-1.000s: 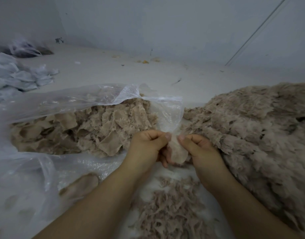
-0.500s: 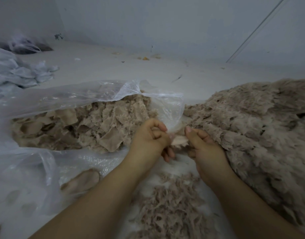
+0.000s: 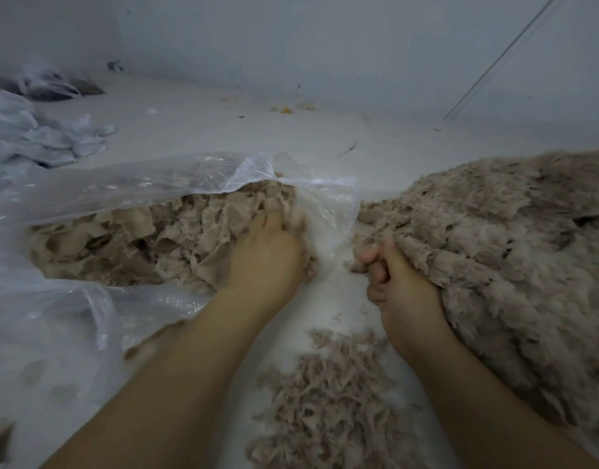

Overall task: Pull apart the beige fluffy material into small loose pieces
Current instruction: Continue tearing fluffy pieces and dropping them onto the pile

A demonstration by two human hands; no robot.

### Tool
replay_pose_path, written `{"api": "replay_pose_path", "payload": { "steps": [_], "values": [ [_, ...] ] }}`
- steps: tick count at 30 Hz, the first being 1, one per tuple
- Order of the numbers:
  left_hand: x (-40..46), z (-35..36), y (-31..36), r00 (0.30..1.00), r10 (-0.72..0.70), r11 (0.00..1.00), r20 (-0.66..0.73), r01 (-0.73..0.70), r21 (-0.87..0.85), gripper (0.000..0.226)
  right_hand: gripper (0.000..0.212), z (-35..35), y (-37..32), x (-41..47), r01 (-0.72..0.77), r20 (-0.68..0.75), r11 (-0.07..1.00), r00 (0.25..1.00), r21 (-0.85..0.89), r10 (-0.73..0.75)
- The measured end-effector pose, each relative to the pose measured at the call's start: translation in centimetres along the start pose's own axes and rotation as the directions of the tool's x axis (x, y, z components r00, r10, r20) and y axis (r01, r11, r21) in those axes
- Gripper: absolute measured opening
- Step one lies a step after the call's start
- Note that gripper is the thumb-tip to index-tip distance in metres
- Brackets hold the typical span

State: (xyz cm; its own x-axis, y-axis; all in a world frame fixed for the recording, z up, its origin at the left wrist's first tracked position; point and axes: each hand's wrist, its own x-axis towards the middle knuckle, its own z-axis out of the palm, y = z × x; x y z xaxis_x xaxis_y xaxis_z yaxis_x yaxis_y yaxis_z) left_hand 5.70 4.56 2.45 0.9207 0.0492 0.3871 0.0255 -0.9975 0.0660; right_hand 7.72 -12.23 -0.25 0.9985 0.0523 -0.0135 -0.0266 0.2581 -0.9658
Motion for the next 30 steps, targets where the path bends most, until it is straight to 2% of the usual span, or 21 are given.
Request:
{"api": "replay_pose_path", "payload": {
  "steps": [1, 3, 5, 7, 8, 9, 10, 12, 14, 16, 19, 21, 26, 28, 30],
  "values": [
    [-0.1, 0.2, 0.1, 0.991, -0.049, 0.994, 0.124, 0.037, 0.102, 0.021, 0.059, 0.1, -0.1, -0.1, -0.009, -0.005, 1.000, 1.000, 0.026, 0.009],
    [-0.4, 0.3, 0.5, 0.980, -0.103, 0.982, 0.168, 0.073, 0.173, 0.022, 0.061, 0.1, -0.3, -0.2, -0.022, -0.018, 0.998, 1.000, 0.065, 0.023],
    [-0.4, 0.0, 1.2, 0.999, -0.034, 0.991, 0.023, 0.031, 0.131, 0.020, 0.063, 0.1, -0.5, -0.4, -0.030, -0.031, 0.995, 0.999, 0.092, 0.033],
    [-0.2, -0.1, 2.3, 0.983, 0.123, 0.991, -0.137, -0.116, 0.060, 0.011, 0.064, 0.1, -0.5, -0.6, -0.027, -0.033, 0.992, 0.999, 0.124, 0.031],
    [-0.1, 0.0, 3.1, 0.970, 0.195, 0.980, -0.144, -0.197, 0.000, 0.010, 0.065, 0.1, -0.6, -0.6, -0.028, -0.031, 0.990, 0.999, 0.140, 0.032],
    [0.1, 0.2, 4.0, 0.969, 0.230, 0.966, -0.089, -0.239, -0.101, 0.010, 0.065, 0.2, -0.6, -0.6, -0.035, -0.030, 0.988, 0.999, 0.152, 0.040],
    [0.4, 0.6, 4.9, 0.974, 0.227, 0.955, 0.001, -0.222, -0.196, 0.010, 0.064, 0.2, -0.6, -0.6, -0.045, -0.034, 0.986, 0.998, 0.161, 0.051],
    [1.4, 1.7, 6.2, 0.975, 0.145, 0.955, 0.169, -0.094, -0.280, 0.013, 0.059, 0.2, -0.6, -0.6, -0.055, -0.048, 0.983, 0.997, 0.176, 0.064],
    [2.2, 2.6, 6.4, 0.976, 0.042, 0.941, 0.216, 0.034, -0.336, 0.014, 0.054, 0.1, -0.6, -0.6, -0.051, -0.055, 0.984, 0.997, 0.169, 0.061],
    [2.0, 3.0, 5.9, 0.987, 0.006, 0.918, 0.163, 0.059, -0.393, 0.014, 0.052, -0.1, -0.6, -0.7, -0.059, -0.045, 0.993, 0.997, 0.106, 0.064],
    [-0.1, 2.4, 5.2, 0.998, 0.059, 0.856, 0.034, -0.033, -0.515, 0.021, 0.042, -0.2, -0.6, -0.5, -0.111, -0.010, 0.994, 0.994, 0.010, 0.111],
    [-2.1, 1.9, 4.9, 0.994, 0.102, 0.851, -0.028, -0.102, -0.514, 0.023, 0.035, -0.2, -0.8, -0.3, -0.160, 0.004, 0.987, 0.987, -0.031, 0.160],
    [-7.0, 1.1, 5.4, 0.971, 0.239, 0.834, 0.016, -0.196, -0.515, 0.021, 0.028, 0.1, -1.1, -0.2, -0.223, -0.053, 0.973, 0.974, -0.055, 0.221],
    [-7.4, 0.9, 5.3, 0.983, 0.185, 0.814, 0.018, -0.142, -0.563, 0.023, 0.026, 0.1, -1.1, -0.3, -0.214, -0.050, 0.976, 0.976, -0.031, 0.213],
    [-6.4, 0.8, 4.8, 0.998, 0.068, 0.767, 0.002, -0.051, -0.639, 0.024, 0.028, 0.0, -1.1, -0.5, -0.193, -0.035, 0.981, 0.981, -0.025, 0.192]
  ]
}}
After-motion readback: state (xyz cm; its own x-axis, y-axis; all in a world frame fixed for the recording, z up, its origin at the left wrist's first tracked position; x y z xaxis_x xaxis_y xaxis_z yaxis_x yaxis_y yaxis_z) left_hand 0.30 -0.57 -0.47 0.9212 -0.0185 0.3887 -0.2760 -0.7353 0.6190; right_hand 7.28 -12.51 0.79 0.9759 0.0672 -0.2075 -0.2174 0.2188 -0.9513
